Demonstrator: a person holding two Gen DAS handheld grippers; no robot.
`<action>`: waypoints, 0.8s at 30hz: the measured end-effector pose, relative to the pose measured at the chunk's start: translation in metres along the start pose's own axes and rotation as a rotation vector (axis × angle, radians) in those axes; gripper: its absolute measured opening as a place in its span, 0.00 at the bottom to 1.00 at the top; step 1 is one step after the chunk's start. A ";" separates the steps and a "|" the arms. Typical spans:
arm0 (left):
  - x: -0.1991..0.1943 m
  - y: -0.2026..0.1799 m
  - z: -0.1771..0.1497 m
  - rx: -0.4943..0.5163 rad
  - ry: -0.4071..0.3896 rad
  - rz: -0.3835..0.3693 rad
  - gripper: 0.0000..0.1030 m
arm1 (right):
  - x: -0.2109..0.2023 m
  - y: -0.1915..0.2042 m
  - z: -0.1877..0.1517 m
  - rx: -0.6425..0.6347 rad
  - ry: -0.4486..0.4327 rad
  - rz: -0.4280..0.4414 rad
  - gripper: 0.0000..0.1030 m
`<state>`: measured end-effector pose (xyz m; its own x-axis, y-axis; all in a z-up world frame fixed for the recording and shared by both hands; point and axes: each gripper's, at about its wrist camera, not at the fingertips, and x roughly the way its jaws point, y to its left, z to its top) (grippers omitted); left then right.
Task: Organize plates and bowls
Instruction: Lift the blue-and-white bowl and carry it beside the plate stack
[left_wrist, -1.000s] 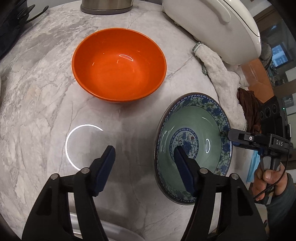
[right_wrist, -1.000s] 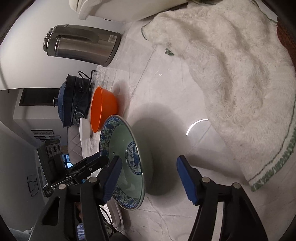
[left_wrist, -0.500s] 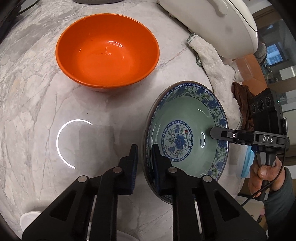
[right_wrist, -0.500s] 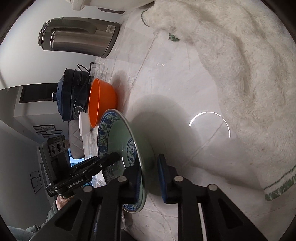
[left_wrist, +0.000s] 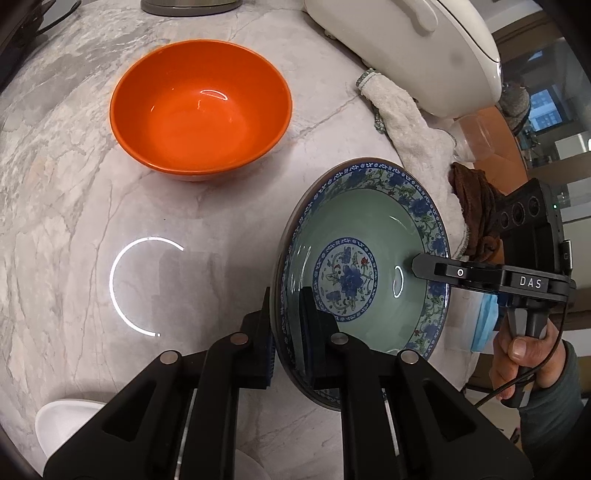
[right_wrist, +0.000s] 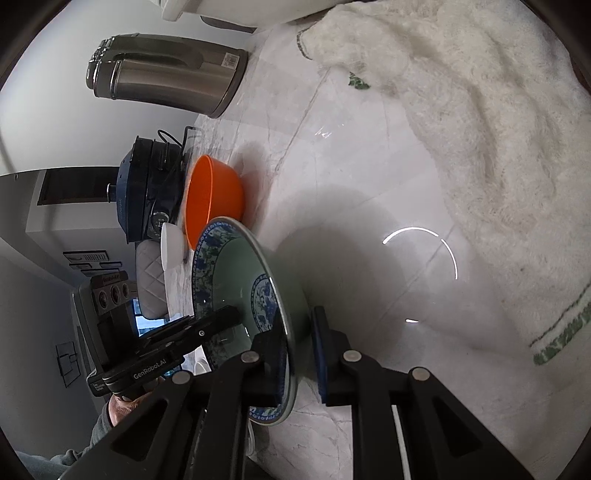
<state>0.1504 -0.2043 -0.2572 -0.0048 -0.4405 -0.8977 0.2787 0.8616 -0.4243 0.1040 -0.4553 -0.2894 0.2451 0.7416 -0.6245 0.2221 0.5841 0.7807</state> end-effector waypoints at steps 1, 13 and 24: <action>-0.004 -0.004 -0.002 0.006 0.001 -0.001 0.10 | -0.004 0.002 -0.002 0.001 -0.005 0.001 0.16; -0.040 -0.058 -0.055 0.095 0.025 -0.050 0.10 | -0.055 0.016 -0.065 0.044 -0.063 -0.011 0.17; -0.013 -0.075 -0.130 0.160 0.127 -0.044 0.10 | -0.062 -0.020 -0.136 0.165 -0.073 -0.027 0.19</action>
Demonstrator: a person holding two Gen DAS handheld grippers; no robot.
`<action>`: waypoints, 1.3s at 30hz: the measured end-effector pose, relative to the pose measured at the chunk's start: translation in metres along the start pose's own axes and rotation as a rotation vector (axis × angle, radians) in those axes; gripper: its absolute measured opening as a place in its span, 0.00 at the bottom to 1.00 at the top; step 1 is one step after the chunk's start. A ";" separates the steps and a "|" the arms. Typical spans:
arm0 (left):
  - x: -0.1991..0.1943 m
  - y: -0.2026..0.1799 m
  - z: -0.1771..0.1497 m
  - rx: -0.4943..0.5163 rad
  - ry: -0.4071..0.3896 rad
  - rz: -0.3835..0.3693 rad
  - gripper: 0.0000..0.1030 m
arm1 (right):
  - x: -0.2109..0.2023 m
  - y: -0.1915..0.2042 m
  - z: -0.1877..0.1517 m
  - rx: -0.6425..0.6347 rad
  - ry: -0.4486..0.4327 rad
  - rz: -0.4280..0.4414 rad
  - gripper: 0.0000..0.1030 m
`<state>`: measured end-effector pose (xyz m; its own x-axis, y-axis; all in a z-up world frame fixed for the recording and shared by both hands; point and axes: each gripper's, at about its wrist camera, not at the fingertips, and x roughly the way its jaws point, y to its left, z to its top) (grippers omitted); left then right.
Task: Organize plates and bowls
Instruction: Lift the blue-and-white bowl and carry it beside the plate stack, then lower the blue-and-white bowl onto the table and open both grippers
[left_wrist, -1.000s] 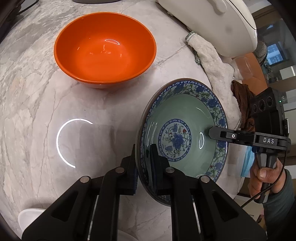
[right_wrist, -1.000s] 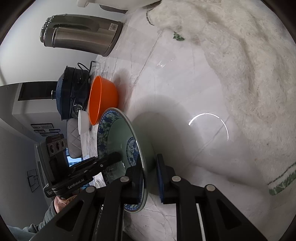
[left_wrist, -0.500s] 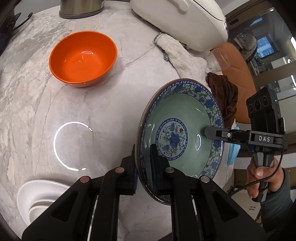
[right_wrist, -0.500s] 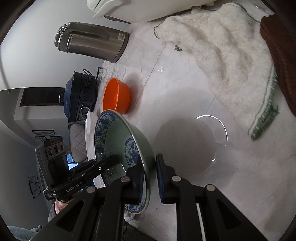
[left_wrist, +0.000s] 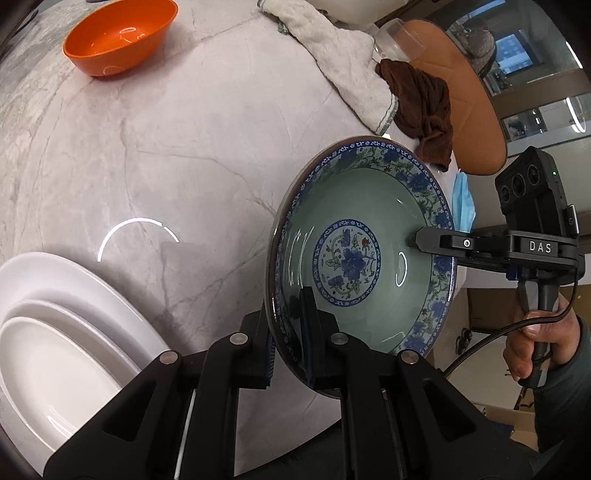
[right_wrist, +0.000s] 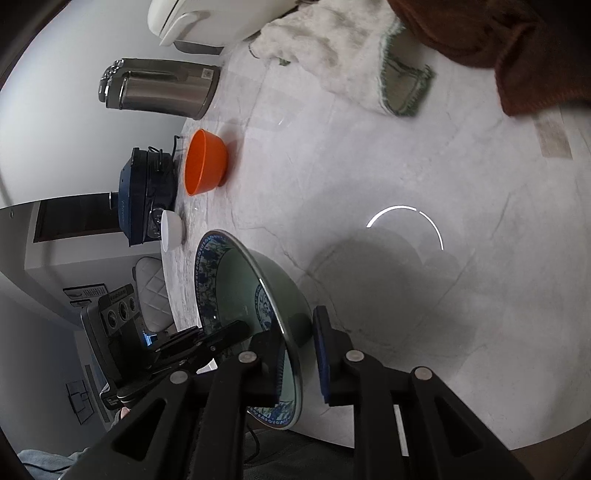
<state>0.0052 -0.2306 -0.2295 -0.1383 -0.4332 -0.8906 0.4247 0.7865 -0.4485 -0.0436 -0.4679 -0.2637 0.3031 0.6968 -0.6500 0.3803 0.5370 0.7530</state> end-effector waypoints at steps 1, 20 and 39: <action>0.003 -0.001 -0.002 0.007 0.006 0.004 0.10 | 0.001 -0.004 -0.002 0.005 0.000 -0.002 0.19; 0.047 0.001 -0.003 0.002 0.022 0.042 0.11 | 0.018 -0.040 -0.006 0.001 0.021 0.009 0.18; -0.002 0.002 -0.008 -0.076 -0.095 0.038 0.86 | -0.004 -0.026 0.000 -0.066 -0.029 0.089 0.57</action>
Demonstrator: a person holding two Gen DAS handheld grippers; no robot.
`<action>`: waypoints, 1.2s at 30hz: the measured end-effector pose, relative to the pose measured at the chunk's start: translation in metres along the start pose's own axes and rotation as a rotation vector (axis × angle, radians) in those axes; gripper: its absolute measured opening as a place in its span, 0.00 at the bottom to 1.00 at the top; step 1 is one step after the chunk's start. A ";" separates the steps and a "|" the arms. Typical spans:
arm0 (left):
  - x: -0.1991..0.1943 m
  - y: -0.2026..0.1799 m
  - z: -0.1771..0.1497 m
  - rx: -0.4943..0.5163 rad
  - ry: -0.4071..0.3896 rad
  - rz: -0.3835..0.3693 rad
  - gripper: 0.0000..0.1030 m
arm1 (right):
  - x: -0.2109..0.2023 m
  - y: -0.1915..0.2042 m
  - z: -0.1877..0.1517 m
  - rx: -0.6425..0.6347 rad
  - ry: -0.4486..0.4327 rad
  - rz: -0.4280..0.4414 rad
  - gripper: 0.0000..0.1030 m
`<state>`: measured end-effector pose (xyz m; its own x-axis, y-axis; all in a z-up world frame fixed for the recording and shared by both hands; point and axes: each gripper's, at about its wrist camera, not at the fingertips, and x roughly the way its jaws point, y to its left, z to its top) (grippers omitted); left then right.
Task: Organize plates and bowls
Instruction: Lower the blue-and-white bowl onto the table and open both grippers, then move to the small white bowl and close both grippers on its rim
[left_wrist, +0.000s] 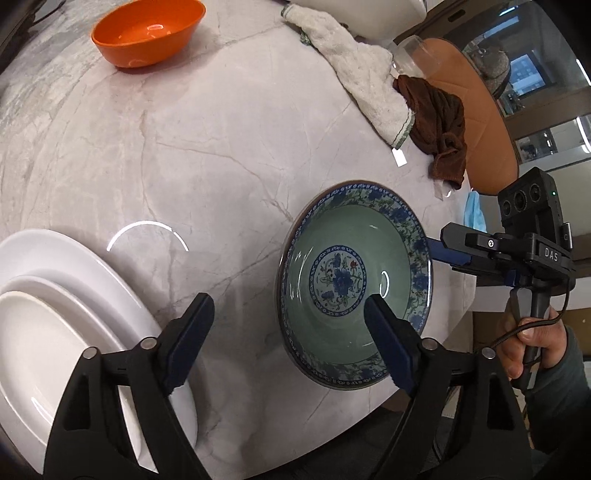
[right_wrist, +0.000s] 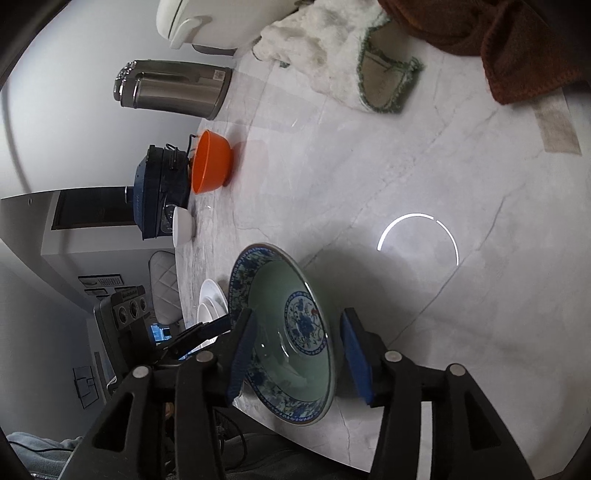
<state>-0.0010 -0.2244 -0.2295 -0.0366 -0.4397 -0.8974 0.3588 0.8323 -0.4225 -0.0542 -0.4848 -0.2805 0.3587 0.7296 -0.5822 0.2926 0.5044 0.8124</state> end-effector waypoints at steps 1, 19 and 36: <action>-0.010 0.000 0.000 -0.002 -0.018 -0.006 0.89 | -0.006 0.004 0.002 -0.011 -0.018 0.002 0.63; -0.258 0.296 0.019 -0.231 -0.399 0.308 1.00 | 0.077 0.224 0.061 -0.259 -0.165 0.176 1.00; -0.208 0.477 0.106 -0.263 -0.256 0.201 0.98 | 0.344 0.318 0.123 -0.191 0.064 -0.079 0.83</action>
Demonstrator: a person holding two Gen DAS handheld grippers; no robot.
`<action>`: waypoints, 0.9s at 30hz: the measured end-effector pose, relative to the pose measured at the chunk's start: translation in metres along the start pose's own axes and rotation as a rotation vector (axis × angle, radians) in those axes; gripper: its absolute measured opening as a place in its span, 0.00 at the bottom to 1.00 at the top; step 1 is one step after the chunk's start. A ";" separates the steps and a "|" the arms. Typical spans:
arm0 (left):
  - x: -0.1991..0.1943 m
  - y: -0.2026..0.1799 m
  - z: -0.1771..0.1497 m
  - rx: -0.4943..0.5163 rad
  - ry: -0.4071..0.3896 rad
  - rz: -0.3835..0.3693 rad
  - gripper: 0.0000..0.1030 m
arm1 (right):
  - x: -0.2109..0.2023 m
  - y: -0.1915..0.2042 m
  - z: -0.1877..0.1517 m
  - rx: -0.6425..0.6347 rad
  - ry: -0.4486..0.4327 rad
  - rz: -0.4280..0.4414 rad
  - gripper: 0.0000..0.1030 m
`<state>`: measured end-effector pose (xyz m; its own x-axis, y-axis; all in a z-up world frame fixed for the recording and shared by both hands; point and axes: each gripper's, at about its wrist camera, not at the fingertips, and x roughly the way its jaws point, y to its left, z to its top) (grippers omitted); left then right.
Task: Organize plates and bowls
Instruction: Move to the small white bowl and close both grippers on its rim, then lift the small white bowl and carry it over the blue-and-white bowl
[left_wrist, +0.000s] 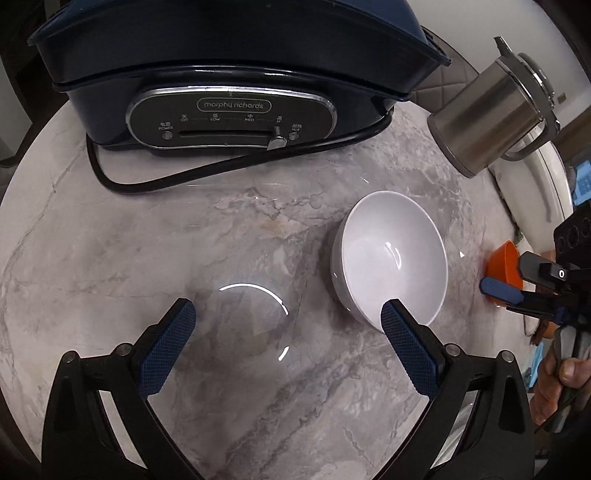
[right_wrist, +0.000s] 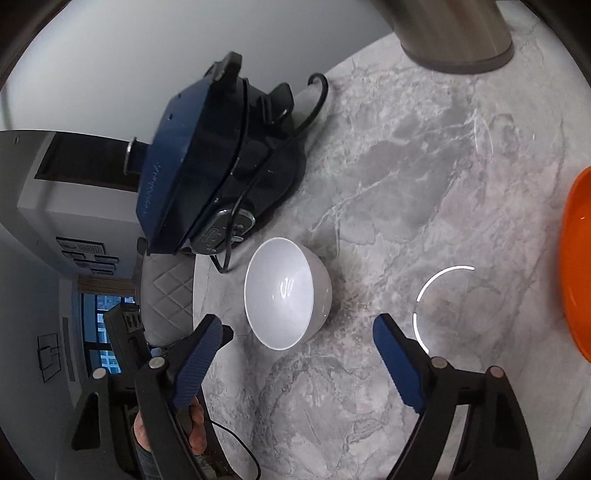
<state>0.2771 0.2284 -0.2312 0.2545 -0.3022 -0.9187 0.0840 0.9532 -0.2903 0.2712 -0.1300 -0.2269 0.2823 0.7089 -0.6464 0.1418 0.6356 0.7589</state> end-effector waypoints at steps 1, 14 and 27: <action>0.004 0.002 0.002 -0.001 0.001 -0.009 0.98 | 0.009 0.000 0.001 0.003 0.015 -0.005 0.81; 0.036 -0.005 0.021 0.033 0.026 -0.070 0.58 | 0.054 -0.009 0.014 0.030 0.083 -0.049 0.67; 0.061 -0.028 0.030 0.075 0.071 -0.142 0.20 | 0.073 -0.018 0.016 0.063 0.131 -0.047 0.22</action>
<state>0.3195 0.1835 -0.2712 0.1659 -0.4305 -0.8872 0.1867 0.8971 -0.4003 0.3042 -0.0944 -0.2865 0.1486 0.7154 -0.6827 0.2123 0.6512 0.7286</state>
